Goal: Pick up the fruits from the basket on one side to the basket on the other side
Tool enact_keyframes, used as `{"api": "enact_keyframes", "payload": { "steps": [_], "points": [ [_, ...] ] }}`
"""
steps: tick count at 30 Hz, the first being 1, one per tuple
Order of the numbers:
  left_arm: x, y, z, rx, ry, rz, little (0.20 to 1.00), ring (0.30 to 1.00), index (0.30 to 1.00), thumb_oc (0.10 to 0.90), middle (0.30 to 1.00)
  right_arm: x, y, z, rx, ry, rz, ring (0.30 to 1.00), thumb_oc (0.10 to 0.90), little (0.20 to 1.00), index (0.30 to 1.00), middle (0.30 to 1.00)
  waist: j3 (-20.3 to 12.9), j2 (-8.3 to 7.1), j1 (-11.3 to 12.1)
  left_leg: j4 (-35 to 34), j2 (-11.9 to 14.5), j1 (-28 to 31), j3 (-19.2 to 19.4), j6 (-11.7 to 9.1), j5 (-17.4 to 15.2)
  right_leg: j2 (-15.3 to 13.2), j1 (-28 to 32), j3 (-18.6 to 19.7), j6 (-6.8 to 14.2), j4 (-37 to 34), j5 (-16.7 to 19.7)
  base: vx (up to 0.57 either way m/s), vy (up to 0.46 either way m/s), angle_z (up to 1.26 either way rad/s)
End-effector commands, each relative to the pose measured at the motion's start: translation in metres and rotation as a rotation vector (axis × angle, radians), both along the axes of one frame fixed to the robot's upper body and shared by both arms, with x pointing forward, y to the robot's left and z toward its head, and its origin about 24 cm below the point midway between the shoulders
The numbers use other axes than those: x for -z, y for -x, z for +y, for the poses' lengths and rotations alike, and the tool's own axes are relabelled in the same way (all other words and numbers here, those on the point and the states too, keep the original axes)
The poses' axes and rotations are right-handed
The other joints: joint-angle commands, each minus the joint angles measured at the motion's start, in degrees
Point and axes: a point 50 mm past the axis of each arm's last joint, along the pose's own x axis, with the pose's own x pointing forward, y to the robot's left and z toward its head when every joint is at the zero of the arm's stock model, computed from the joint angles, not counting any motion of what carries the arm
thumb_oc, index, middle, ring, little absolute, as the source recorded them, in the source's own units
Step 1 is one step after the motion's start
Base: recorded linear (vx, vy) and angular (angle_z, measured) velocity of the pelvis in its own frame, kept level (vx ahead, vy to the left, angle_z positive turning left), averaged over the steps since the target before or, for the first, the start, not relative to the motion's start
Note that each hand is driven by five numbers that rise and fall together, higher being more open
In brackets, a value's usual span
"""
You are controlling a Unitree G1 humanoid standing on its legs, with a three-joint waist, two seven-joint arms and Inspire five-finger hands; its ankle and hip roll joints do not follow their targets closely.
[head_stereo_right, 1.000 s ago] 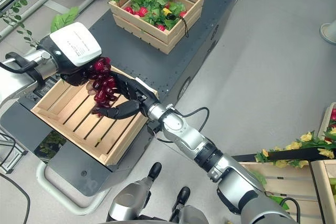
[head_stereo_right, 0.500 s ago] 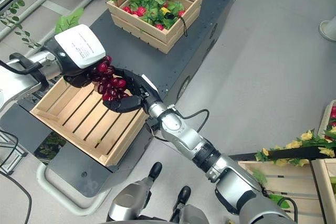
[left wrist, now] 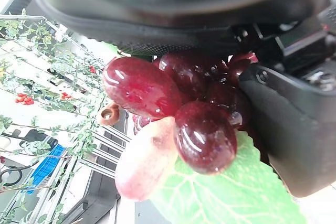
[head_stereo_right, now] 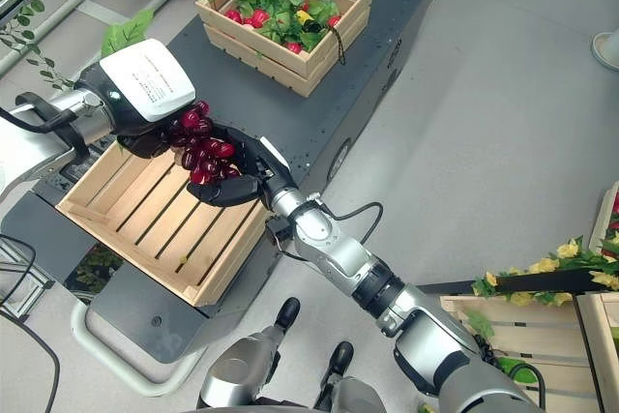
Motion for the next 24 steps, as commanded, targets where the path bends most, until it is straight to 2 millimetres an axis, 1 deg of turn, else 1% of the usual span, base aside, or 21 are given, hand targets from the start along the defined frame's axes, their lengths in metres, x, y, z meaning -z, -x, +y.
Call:
{"api": "enact_keyframes", "payload": {
  "steps": [1,3,17,21,23,24],
  "points": [
    [0.017,-0.012,-0.014,0.035,0.161,0.028,0.300,0.300,0.300,0.400,0.300,-0.005,0.015,0.029,-0.035,-0.201,0.023,0.498,0.532,0.498,0.498,0.498,-21.22,1.20,0.92,-2.65,-2.37,2.46,2.20,-0.07,-4.62,-2.07,-2.44,-1.04,0.49,1.04,1.51,0.00,0.000,0.00],
    [0.018,-0.012,-0.014,0.033,0.162,0.031,0.300,0.300,0.300,0.400,0.300,-0.005,0.015,0.030,-0.029,-0.204,0.026,0.300,0.400,0.300,0.300,0.300,-21.24,1.23,0.92,-2.65,-2.41,2.43,2.25,-0.04,-4.60,-2.06,-2.51,-0.95,0.49,1.03,1.57,0.00,0.000,0.00],
    [0.023,-0.013,-0.008,0.007,0.179,0.058,0.300,0.300,0.300,0.400,0.300,-0.006,0.013,0.025,0.008,-0.198,0.008,0.300,0.400,0.300,0.300,0.300,-21.33,1.19,0.59,-2.75,-2.35,2.41,2.59,0.10,-4.63,-1.84,-2.63,-0.72,0.43,0.89,1.68,0.00,0.000,0.00],
    [0.025,-0.014,-0.007,0.006,0.184,0.064,0.300,0.300,0.300,0.400,0.300,-0.006,0.011,0.021,0.037,-0.190,-0.003,0.300,0.400,0.300,0.300,0.300,-21.20,1.21,0.34,-2.75,-2.25,2.41,2.92,0.11,-4.66,-1.95,-2.76,-0.58,0.56,0.84,1.87,0.00,0.000,0.00],
    [0.025,-0.014,-0.006,-0.003,0.187,0.070,0.300,0.300,0.300,0.400,0.300,-0.004,0.010,0.016,0.054,-0.195,-0.001,0.300,0.400,0.300,0.300,0.300,-21.10,1.25,0.17,-2.75,-2.25,2.51,3.24,0.22,-4.72,-1.99,-2.77,-0.45,0.65,0.94,1.92,0.00,0.000,0.00],
    [0.025,-0.014,-0.005,-0.007,0.191,0.076,0.352,0.352,0.352,0.435,0.352,-0.003,0.009,0.013,0.063,-0.197,-0.001,0.300,0.400,0.300,0.300,0.300,-21.08,1.26,0.07,-2.75,-2.20,2.53,3.34,0.20,-4.75,-1.99,-2.75,-0.40,0.69,0.91,1.95,0.00,0.000,0.00]
  ]
}}
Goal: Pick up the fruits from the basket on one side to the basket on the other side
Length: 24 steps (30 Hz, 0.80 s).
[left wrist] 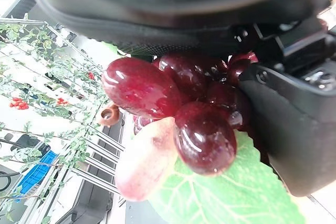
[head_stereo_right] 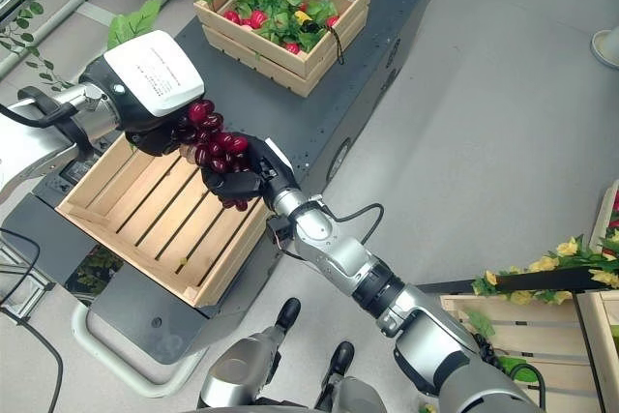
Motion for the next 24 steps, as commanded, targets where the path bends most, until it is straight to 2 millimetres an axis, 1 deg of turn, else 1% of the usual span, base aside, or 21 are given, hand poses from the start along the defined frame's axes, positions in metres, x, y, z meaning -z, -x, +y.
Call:
{"api": "enact_keyframes", "payload": {
  "steps": [1,2,8,11,12,15,16,19,24],
  "points": [
    [0.033,-0.019,0.006,-0.054,0.136,0.088,0.549,0.549,0.549,0.566,0.549,-0.005,0.010,0.013,0.017,-0.207,-0.027,0.300,0.400,0.300,0.300,0.300,-20.97,1.16,0.14,-2.75,-2.20,2.52,3.24,0.23,-4.77,-1.94,-2.74,-0.33,0.69,0.85,1.99,0.00,0.000,0.00],
    [0.032,-0.020,0.006,-0.065,0.140,0.093,0.900,0.900,0.900,0.800,0.900,-0.005,0.010,0.011,0.024,-0.209,-0.030,0.300,0.400,0.300,0.300,0.300,-20.98,1.19,-0.08,-2.75,-2.17,2.52,3.41,0.24,-4.80,-1.92,-2.81,-0.22,0.72,0.80,2.07,0.00,0.000,0.00],
    [0.026,-0.021,0.014,-0.098,0.228,0.090,0.900,0.900,0.900,0.800,0.900,-0.008,0.008,-0.002,0.061,-0.206,-0.079,0.300,0.400,0.300,0.300,0.300,-20.86,1.01,-0.67,-2.75,-2.05,2.63,4.07,0.28,-4.97,-1.78,-2.91,0.34,0.80,0.64,2.24,0.00,0.000,0.00],
    [0.025,-0.021,0.021,-0.093,0.292,0.072,0.900,0.900,0.900,0.800,0.900,-0.014,0.008,-0.011,0.078,-0.215,-0.111,0.300,0.400,0.300,0.300,0.300,-20.62,0.87,-0.90,-2.75,-1.88,2.62,4.57,0.26,-5.00,-1.78,-3.04,0.50,0.81,0.71,2.26,0.00,0.000,0.00],
    [0.023,-0.022,0.026,-0.086,0.342,0.054,0.900,0.900,0.900,0.800,0.900,-0.016,0.008,-0.016,0.094,-0.215,-0.133,0.300,0.400,0.300,0.300,0.300,-20.51,0.78,-1.09,-2.75,-1.74,2.70,4.93,0.32,-5.10,-1.77,-3.17,0.68,0.75,0.92,2.13,0.00,0.000,0.00],
    [0.021,-0.022,0.033,-0.084,0.392,0.038,0.900,0.900,0.900,0.800,0.900,-0.018,0.008,-0.023,0.113,-0.201,-0.163,0.300,0.400,0.300,0.300,0.300,-20.44,0.80,-1.40,-2.75,-1.55,2.72,5.31,0.31,-5.14,-1.79,-3.17,0.81,0.83,0.87,2.17,-0.01,-0.004,-0.03],
    [0.021,-0.022,0.034,-0.084,0.398,0.037,0.900,0.900,0.900,0.800,0.900,-0.018,0.008,-0.024,0.114,-0.199,-0.166,0.300,0.400,0.300,0.300,0.300,-20.44,0.82,-1.46,-2.75,-1.53,2.72,5.38,0.31,-5.17,-1.77,-3.16,0.85,0.83,0.79,2.20,-0.02,-0.011,-0.07],
    [0.025,-0.022,0.044,-0.094,0.447,0.033,0.900,0.900,0.900,0.800,0.900,-0.019,0.009,-0.039,0.150,-0.197,-0.188,0.300,0.400,0.300,0.300,0.300,-20.34,0.69,-2.34,-2.75,-1.31,2.84,6.07,0.32,-5.40,-1.60,-3.33,1.40,0.98,0.67,2.36,-0.03,-0.010,-0.13],
    [0.031,-0.026,0.049,-0.115,0.491,0.051,0.900,0.900,0.900,0.800,0.900,-0.016,0.013,-0.051,0.183,-0.182,-0.206,0.300,0.400,0.300,0.300,0.300,-20.08,0.62,-4.15,-2.75,-0.91,3.15,7.31,0.38,-5.78,-1.27,-3.63,2.79,0.99,0.74,2.33,-0.03,0.004,-0.11]
  ]
}}
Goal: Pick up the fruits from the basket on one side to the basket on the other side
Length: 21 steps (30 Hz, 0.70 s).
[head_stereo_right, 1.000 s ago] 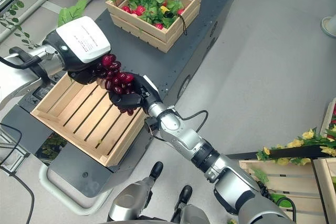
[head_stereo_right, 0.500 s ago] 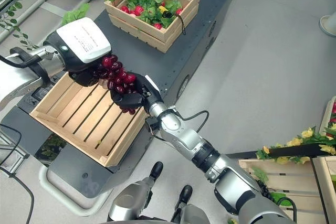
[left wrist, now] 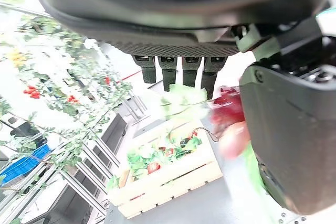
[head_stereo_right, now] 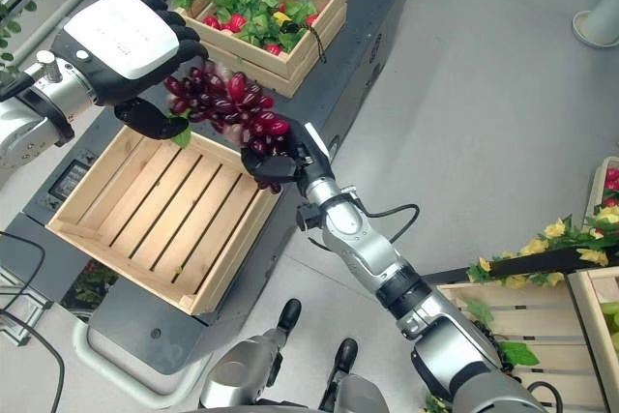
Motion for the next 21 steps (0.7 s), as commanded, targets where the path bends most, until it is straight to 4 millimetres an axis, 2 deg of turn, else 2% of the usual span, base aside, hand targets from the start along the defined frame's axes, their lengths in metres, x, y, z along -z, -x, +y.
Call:
{"api": "enact_keyframes", "payload": {
  "steps": [1,11,16,21],
  "points": [
    [0.044,-0.013,0.025,-0.080,0.164,0.083,0.900,0.900,0.900,0.800,0.900,-0.005,0.022,0.002,0.006,-0.169,-0.137,0.300,0.400,0.300,0.300,0.300,-19.38,-0.56,-1.37,-2.22,-0.81,2.86,4.58,0.28,-5.78,-0.57,-2.64,0.53,0.15,0.73,1.78,-0.03,0.004,-0.20],
    [0.052,-0.022,0.015,-0.034,0.321,0.056,0.900,0.900,0.900,0.800,0.900,0.015,0.034,-0.034,0.064,-0.105,-0.122,0.300,0.400,0.300,0.300,0.300,-18.41,-1.29,-6.54,-2.22,-0.30,3.85,7.39,0.28,-6.67,1.12,-3.24,4.15,-0.11,0.43,2.12,-0.03,0.006,-0.10],
    [0.076,-0.019,0.011,0.000,0.536,0.023,0.900,0.900,0.900,0.800,0.900,0.031,0.046,-0.046,0.053,-0.072,-0.082,0.300,0.400,0.300,0.300,0.300,-17.44,-1.88,-9.05,-2.22,-0.24,5.30,9.09,0.83,-7.44,2.23,-3.35,6.55,-0.57,1.54,1.42,0.00,0.012,-0.25],
    [0.091,-0.014,0.008,0.038,0.682,-0.014,0.900,0.900,0.900,0.800,0.900,0.044,0.055,-0.056,0.053,-0.039,-0.043,0.300,0.400,0.300,0.300,0.300,-16.49,-2.22,-10.88,-1.92,-0.09,6.19,10.65,1.12,-8.24,2.81,-3.41,8.12,-0.65,1.95,1.23,0.02,0.022,-0.25]
  ]
}}
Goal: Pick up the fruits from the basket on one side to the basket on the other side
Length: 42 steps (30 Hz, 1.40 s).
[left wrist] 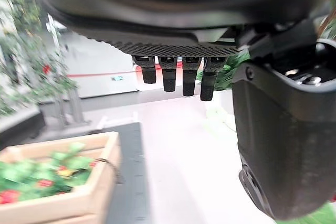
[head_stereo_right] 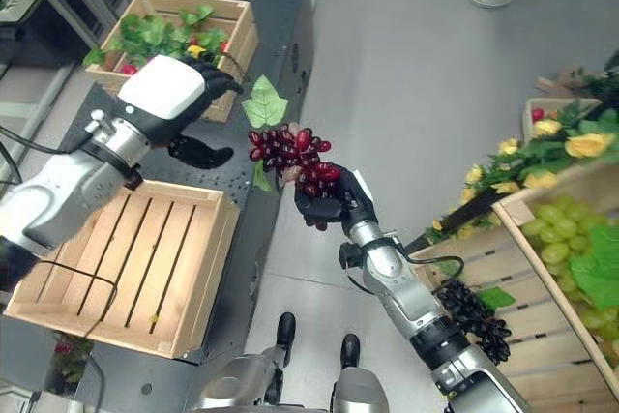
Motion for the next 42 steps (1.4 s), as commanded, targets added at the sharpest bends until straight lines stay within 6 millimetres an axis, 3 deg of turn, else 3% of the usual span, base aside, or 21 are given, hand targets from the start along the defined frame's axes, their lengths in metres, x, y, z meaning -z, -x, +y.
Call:
{"api": "enact_keyframes", "payload": {
  "steps": [1,10,11,17,19,26,36,42],
  "points": [
    [0.002,-0.003,0.033,-0.142,0.232,-0.111,0.900,0.900,0.900,0.800,0.900,-0.022,0.021,0.013,-0.106,-0.139,-0.206,0.300,0.400,0.300,0.300,0.300,-15.44,-1.89,-1.38,0.38,-0.99,2.35,3.25,0.95,-8.40,2.81,-3.56,1.10,-1.03,2.09,0.42,0.02,0.029,-0.35],
    [0.021,0.001,0.029,-0.150,0.453,-0.219,0.900,0.900,0.900,0.800,0.900,-0.011,0.033,0.004,-0.103,-0.144,-0.157,0.300,0.400,0.300,0.300,0.300,-10.97,-2.27,-4.95,2.54,-0.96,0.69,6.12,1.66,-9.64,4.22,-7.34,4.61,-1.25,5.89,-0.70,-0.03,0.019,-0.37],
    [0.020,0.000,0.031,-0.159,0.503,-0.271,0.900,0.900,0.900,0.800,0.900,-0.013,0.031,0.003,-0.108,-0.137,-0.172,0.300,0.400,0.300,0.300,0.300,-8.79,-2.17,-5.84,3.75,-0.86,-0.71,7.00,1.64,-9.81,4.61,-9.12,5.42,-1.45,7.47,-1.05,-0.14,0.027,-0.35],
    [0.019,-0.007,0.027,-0.175,0.609,-0.371,0.900,0.900,0.900,0.800,0.900,-0.022,0.023,-0.005,-0.093,-0.132,-0.216,0.300,0.400,0.300,0.300,0.300,-2.75,-2.26,-7.93,8.73,-0.57,-5.89,8.16,1.03,-9.78,5.85,-14.55,7.02,-2.25,13.00,-2.20,-0.12,0.012,-0.33],
    [0.015,-0.011,0.026,-0.179,0.657,-0.424,0.900,0.900,0.900,0.800,0.900,-0.027,0.020,-0.009,-0.083,-0.109,-0.247,0.300,0.400,0.300,0.300,0.300,0.74,-2.79,-8.66,13.32,-0.36,-9.86,8.61,0.75,-9.93,5.71,-18.31,6.77,-2.69,16.61,-2.27,-0.13,-0.013,-0.11],
    [-0.006,-0.020,0.008,-0.110,0.726,-0.573,0.900,0.900,0.900,0.800,0.900,-0.041,0.016,-0.010,-0.074,-0.099,-0.333,0.300,0.400,0.300,0.300,0.300,7.19,-4.28,-9.76,22.37,0.16,-19.28,9.35,0.31,-10.93,5.54,-27.47,5.75,-3.38,25.28,-3.29,-0.10,-0.007,-0.05],
    [-0.018,-0.024,-0.018,-0.041,0.801,-0.642,0.900,0.900,0.900,0.800,0.900,-0.060,0.002,0.002,-0.036,-0.155,-0.432,0.300,0.400,0.300,0.300,0.300,7.91,-4.80,-8.94,30.71,0.08,-33.46,8.45,-0.47,-12.01,5.05,-39.55,4.37,-4.13,33.17,-5.47,-0.02,-0.016,0.02],
    [-0.028,-0.025,-0.031,0.011,0.841,-0.663,0.900,0.900,0.900,0.800,0.900,-0.072,-0.008,0.006,0.013,-0.216,-0.477,0.300,0.400,0.300,0.300,0.300,7.91,-4.53,-8.63,32.85,0.01,-37.97,8.81,-0.61,-12.46,5.23,-43.87,4.29,-4.20,35.75,-6.15,0.01,-0.034,-0.01]
  ]
}}
